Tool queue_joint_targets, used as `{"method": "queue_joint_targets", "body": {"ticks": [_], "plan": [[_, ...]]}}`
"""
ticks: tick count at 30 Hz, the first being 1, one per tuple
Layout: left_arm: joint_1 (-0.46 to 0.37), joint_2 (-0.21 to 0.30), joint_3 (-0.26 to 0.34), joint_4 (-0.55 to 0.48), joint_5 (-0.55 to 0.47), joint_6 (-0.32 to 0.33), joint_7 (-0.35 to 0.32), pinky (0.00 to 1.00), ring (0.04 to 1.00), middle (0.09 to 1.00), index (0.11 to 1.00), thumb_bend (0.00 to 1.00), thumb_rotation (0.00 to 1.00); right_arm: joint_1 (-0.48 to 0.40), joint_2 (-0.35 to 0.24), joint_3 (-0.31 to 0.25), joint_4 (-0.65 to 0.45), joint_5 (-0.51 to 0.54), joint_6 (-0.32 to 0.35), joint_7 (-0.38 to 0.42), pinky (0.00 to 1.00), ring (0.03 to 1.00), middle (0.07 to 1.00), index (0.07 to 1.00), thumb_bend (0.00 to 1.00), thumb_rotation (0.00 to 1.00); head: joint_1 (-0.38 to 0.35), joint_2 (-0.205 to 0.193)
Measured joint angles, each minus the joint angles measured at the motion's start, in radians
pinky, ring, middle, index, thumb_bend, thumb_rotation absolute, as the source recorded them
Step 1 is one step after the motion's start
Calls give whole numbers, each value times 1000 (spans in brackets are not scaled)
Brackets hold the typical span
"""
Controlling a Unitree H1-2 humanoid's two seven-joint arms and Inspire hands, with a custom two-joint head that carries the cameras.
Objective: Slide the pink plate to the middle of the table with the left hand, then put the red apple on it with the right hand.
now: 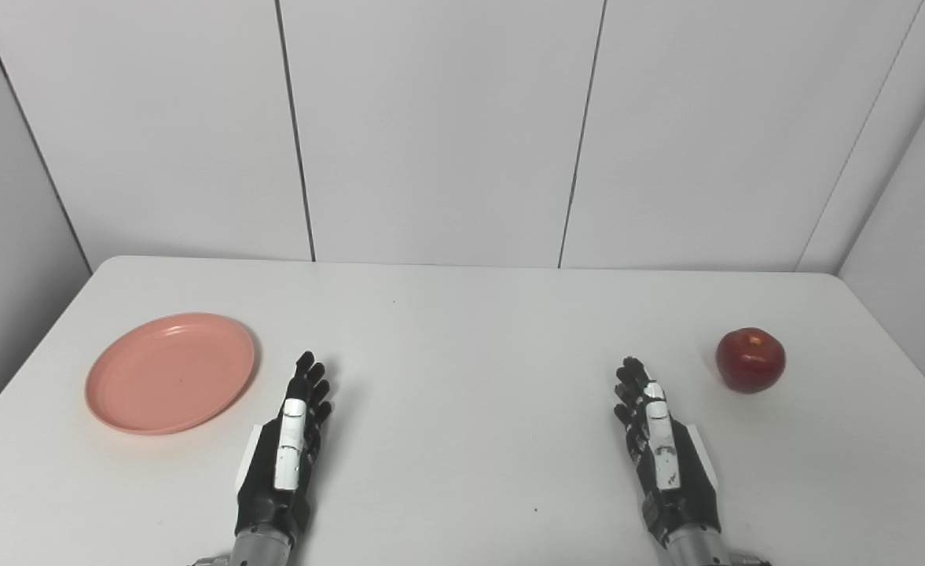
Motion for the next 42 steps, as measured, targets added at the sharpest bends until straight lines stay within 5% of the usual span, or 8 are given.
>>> {"method": "queue_joint_targets", "body": {"ticks": [42], "plan": [[9,-1,-13,-25,-1,23,-1,1000,1000,1000,1000,748,997,5,1,-2,-3,11,-9,7,1000,970,950,933,872,1000,-3,3]]}}
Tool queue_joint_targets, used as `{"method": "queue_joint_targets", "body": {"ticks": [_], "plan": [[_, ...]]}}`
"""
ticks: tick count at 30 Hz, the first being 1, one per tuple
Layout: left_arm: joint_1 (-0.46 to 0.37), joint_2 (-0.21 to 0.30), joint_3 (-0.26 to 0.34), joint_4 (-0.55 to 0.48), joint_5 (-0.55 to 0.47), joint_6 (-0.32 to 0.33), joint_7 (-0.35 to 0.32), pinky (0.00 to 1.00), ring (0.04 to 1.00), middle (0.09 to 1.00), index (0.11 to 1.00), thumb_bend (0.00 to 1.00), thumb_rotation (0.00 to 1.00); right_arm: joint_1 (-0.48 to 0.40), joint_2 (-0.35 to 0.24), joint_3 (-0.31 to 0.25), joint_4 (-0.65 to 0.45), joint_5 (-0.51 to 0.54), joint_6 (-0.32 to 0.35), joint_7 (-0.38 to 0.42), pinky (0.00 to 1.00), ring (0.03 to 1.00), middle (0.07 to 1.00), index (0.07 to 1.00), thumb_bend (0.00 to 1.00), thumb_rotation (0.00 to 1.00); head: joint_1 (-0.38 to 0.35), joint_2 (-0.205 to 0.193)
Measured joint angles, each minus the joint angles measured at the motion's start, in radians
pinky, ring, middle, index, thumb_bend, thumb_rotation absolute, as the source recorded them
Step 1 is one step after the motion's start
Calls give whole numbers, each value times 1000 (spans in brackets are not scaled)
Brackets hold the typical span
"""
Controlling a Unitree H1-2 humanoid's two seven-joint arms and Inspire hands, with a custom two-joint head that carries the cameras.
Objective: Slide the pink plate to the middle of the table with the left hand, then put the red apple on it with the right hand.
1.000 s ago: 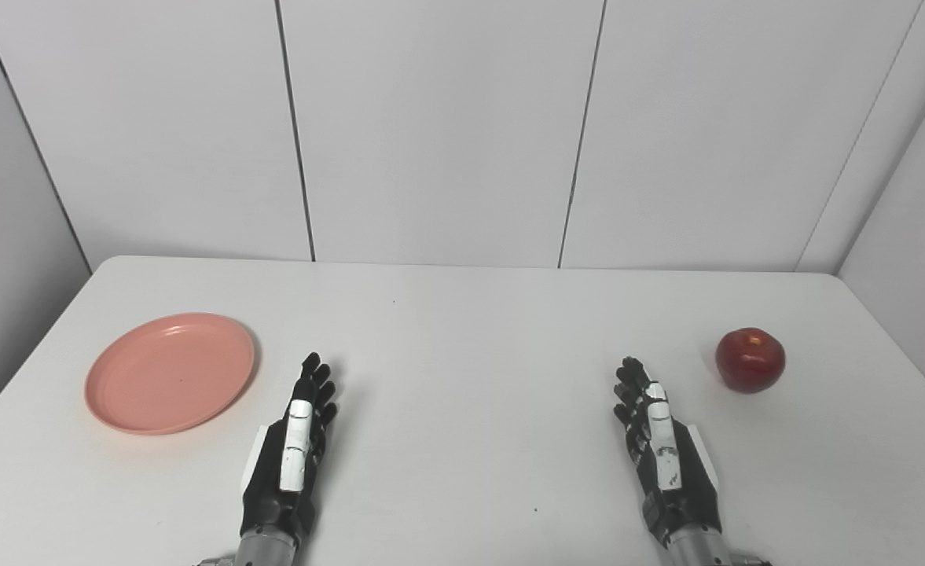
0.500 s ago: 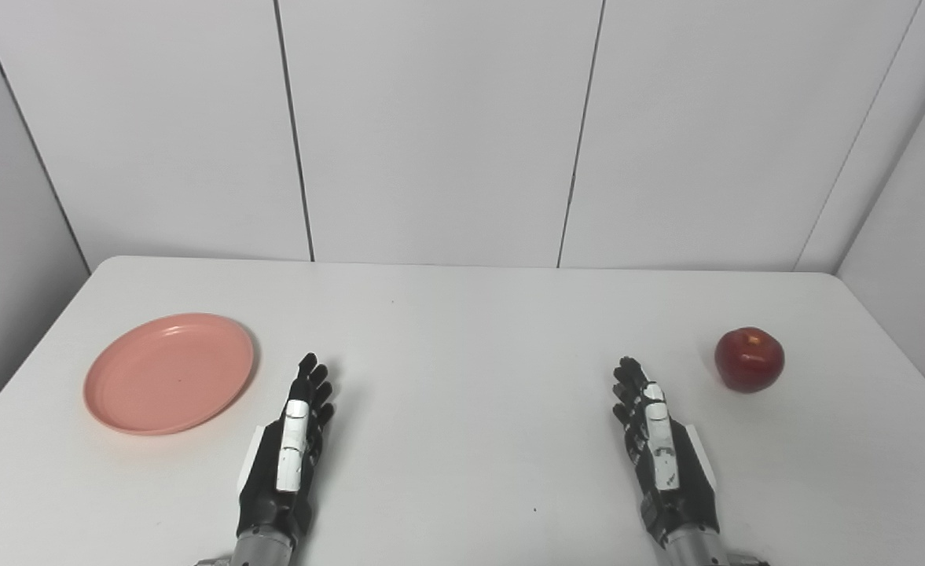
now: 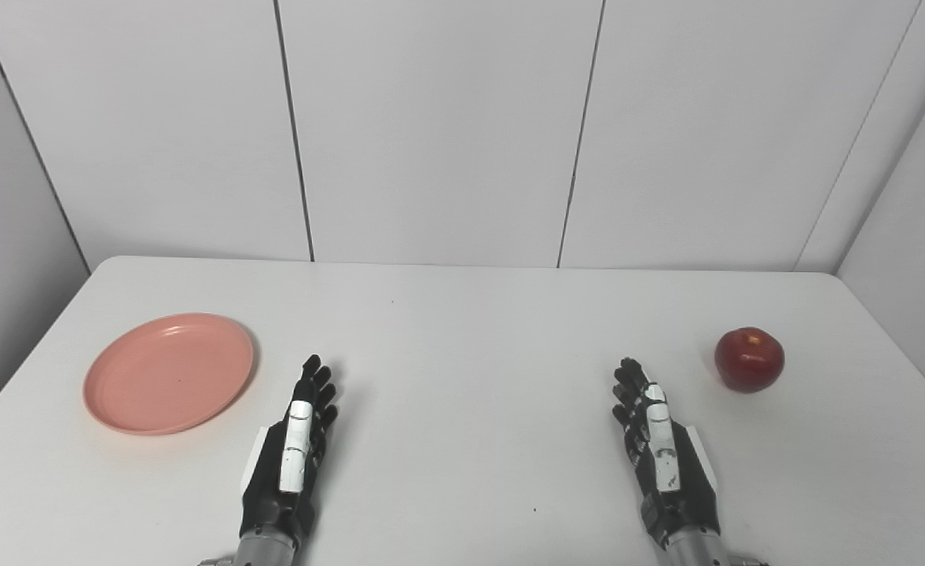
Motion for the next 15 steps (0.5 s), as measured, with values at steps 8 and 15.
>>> {"method": "queue_joint_targets", "body": {"ticks": [8,15], "plan": [[0,0,-3,-9,-1,3,-2,1000,1000,1000,1000,745,992,0,-2,-1,-1,1,1,0,1000,977,953,936,860,1000,9,-2],[0,0,-5,-9,0,12,-1,1000,1000,1000,1000,756,991,0,-9,1,-3,5,1,5,1000,973,951,932,868,1000,3,2]]}}
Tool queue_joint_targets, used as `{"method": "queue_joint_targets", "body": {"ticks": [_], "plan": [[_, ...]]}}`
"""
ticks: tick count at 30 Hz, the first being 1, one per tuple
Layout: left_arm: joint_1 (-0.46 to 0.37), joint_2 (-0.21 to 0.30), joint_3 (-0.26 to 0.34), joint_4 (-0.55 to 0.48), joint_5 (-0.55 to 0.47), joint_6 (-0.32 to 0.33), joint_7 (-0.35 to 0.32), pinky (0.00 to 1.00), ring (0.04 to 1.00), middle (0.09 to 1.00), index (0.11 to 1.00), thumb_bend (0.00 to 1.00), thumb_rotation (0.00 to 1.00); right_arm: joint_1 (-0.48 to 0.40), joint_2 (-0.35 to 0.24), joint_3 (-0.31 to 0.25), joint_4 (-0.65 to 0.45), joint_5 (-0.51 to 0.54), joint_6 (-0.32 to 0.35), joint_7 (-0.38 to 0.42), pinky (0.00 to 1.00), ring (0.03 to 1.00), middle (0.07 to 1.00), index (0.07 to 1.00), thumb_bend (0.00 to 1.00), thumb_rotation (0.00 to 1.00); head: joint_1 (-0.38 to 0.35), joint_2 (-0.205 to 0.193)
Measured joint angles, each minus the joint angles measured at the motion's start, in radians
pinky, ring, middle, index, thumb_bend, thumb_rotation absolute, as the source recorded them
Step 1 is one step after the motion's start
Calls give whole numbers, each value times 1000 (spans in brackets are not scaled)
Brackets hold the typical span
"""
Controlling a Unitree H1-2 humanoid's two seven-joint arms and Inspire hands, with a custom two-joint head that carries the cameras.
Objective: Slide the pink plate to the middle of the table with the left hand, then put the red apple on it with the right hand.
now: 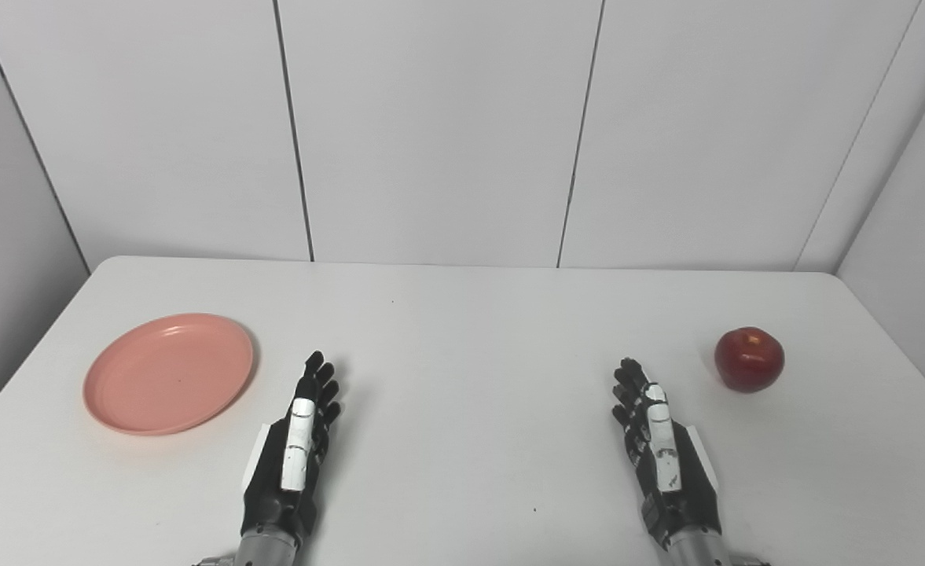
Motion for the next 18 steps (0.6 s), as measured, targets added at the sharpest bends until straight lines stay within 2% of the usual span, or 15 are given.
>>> {"method": "queue_joint_targets", "body": {"ticks": [9,13,17,18], "plan": [[0,-1,1,0,1,6,3,1000,1000,1000,1000,762,993,1,-2,-1,-3,9,3,3,1000,985,961,941,857,1000,23,0],[0,-3,-6,0,8,6,6,1000,1000,1000,1000,777,986,2,-13,-6,-3,18,3,15,1000,990,966,949,854,1000,75,-9],[0,-8,-26,0,28,6,22,1000,1000,1000,1000,768,980,2,-33,-15,-1,46,3,39,1000,995,974,958,875,1000,181,-26],[0,-10,-35,0,35,6,26,1000,1000,1000,1000,766,979,2,-38,-19,0,53,3,44,1000,996,976,959,876,1000,186,-28]]}}
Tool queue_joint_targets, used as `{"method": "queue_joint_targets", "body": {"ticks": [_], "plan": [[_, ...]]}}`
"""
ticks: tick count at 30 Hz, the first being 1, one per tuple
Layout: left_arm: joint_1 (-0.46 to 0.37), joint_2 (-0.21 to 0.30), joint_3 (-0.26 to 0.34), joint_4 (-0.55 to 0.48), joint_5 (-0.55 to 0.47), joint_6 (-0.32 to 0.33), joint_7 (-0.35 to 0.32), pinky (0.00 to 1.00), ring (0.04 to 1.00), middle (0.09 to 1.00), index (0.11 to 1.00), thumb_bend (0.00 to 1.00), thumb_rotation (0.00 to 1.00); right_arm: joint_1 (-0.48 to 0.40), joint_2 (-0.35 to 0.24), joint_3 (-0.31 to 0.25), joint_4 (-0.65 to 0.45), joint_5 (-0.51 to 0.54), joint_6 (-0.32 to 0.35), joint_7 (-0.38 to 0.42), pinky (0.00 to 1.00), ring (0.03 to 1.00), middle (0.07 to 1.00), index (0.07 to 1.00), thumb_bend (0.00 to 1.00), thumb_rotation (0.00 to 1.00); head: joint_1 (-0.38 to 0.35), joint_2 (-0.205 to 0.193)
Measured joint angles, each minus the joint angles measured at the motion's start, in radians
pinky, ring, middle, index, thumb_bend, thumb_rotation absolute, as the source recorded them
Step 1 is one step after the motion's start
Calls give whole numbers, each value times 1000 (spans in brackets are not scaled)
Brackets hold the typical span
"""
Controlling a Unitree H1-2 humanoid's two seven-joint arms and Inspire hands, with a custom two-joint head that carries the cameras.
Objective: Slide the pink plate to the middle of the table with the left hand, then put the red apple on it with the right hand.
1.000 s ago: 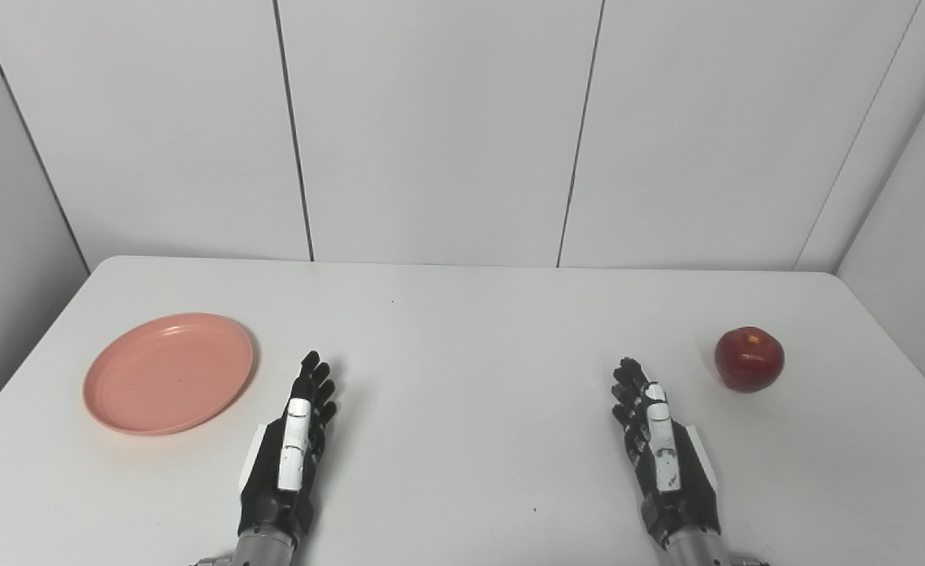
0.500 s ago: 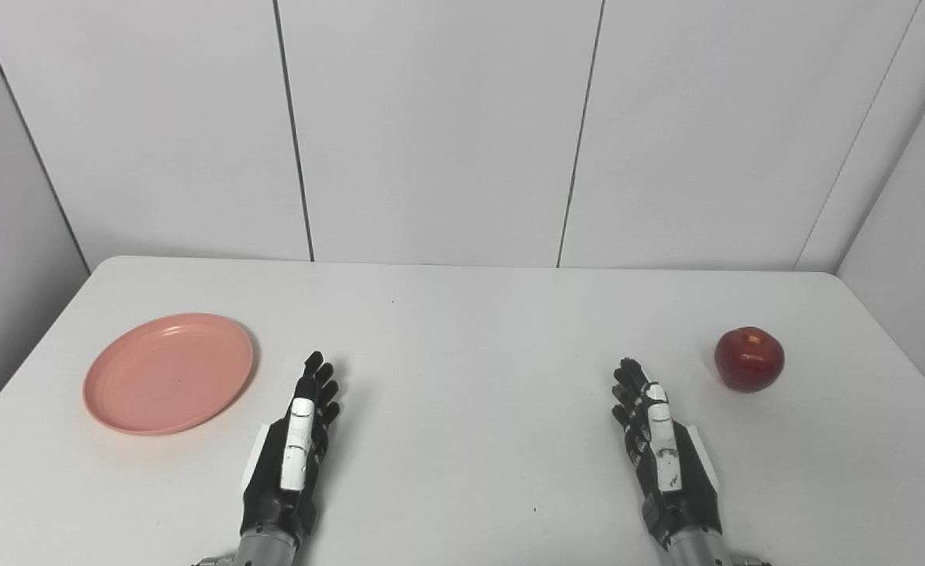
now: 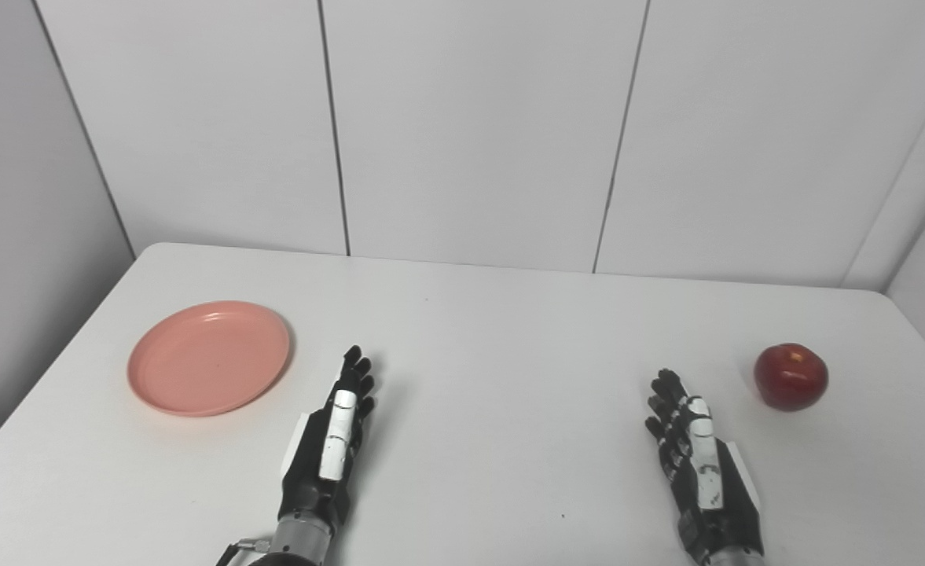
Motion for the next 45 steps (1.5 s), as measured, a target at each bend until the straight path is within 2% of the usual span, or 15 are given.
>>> {"method": "queue_joint_targets", "body": {"ticks": [3,7,8,16,21,22,23,24,29,39,45], "plan": [[0,-11,-21,2,15,0,12,1000,1000,1000,1000,777,972,0,-21,-15,8,28,0,23,1000,1000,986,966,882,1000,38,-12],[6,-38,-34,10,30,0,20,1000,1000,1000,1000,793,964,-4,-44,-33,27,54,-4,46,1000,1000,986,966,880,1000,52,-21],[6,-42,-37,15,33,0,21,1000,1000,1000,1000,795,960,-6,-47,-36,30,59,-4,51,1000,1000,987,963,868,1000,75,-38],[9,-70,-38,38,56,-30,38,1000,1000,1000,1000,772,951,-15,-54,-57,52,73,-9,65,1000,1000,988,957,846,1000,117,-74],[9,-80,-38,54,61,-53,44,1000,1000,1000,1000,773,961,-28,-59,-68,71,74,-17,68,1000,1000,995,970,849,1000,120,-91],[9,-82,-38,61,67,-62,44,1000,1000,1000,1000,770,964,-28,-60,-68,72,74,-18,69,1000,1000,990,966,843,1000,123,-109],[9,-83,-39,68,74,-71,44,1000,1000,1000,1000,768,965,-29,-61,-69,74,74,-21,72,1000,1000,988,964,840,1000,123,-109],[9,-83,-40,71,75,-78,44,1000,1000,1000,1000,767,968,-30,-61,-69,76,74,-22,75,1000,1000,986,963,834,1000,130,-127],[9,-89,-43,103,79,-125,44,1000,1000,1000,1000,739,979,-35,-64,-73,94,74,-35,84,1000,1000,1000,977,833,1000,144,-167],[-9,-100,-47,137,97,-149,45,1000,1000,1000,1000,755,979,-40,-66,-76,109,76,-39,87,1000,1000,1000,986,829,1000,156,-204],[-9,-100,-47,140,98,-152,45,1000,1000,1000,1000,752,981,-40,-66,-76,110,76,-39,87,1000,1000,1000,988,821,1000,155,-210]]}}
